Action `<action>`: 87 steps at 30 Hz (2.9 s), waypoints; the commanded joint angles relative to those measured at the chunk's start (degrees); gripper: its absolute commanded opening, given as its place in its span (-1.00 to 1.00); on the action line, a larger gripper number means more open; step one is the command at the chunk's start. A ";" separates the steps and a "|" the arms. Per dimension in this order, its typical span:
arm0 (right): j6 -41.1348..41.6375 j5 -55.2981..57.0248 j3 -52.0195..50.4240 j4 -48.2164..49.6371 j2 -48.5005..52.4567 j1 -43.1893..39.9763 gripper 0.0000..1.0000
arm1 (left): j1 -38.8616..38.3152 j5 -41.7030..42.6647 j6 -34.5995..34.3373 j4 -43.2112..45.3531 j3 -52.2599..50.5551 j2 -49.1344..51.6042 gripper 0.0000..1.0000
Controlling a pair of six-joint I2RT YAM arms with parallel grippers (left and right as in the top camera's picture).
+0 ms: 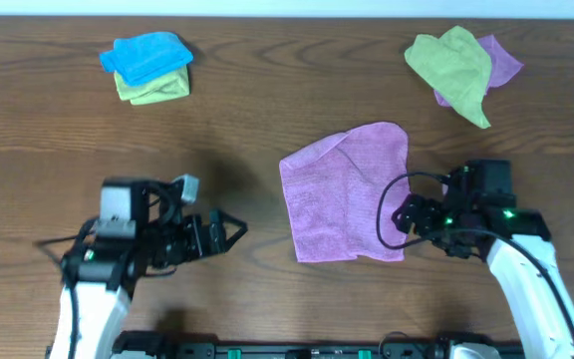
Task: Fold the cloth
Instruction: 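Move both grippers to the near corners of the purple cloth, then grasp the near edge with both grippers and fold it away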
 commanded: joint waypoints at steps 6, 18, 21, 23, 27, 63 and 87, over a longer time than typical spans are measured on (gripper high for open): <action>-4.46 -5.92 0.55 -1.86 -1.75 -4.07 0.92 | -7.28 10.27 -4.28 9.49 0.74 14.71 0.91; -4.42 -8.94 0.55 -2.23 -1.75 -4.07 0.93 | -18.38 2.56 -20.28 26.14 -0.35 30.69 0.91; -4.37 -9.46 0.55 -2.25 -1.75 -4.07 0.94 | -20.00 2.58 -23.15 29.31 -0.35 33.81 0.91; -4.37 -10.38 0.55 -2.25 -1.75 -4.07 0.94 | -20.92 2.03 -25.44 31.43 -0.35 35.71 0.91; -4.17 -11.23 0.55 -2.25 -1.75 -4.07 0.95 | -22.82 1.31 -29.92 35.12 -0.35 39.45 0.91; -4.63 -12.33 -3.98 -1.68 -1.73 -4.00 0.97 | -23.63 4.63 -27.21 45.31 -0.13 49.07 -0.89; 4.22 -14.91 -21.03 17.44 -1.66 -3.48 0.73 | -6.25 7.74 -12.07 29.57 -0.11 47.39 -0.89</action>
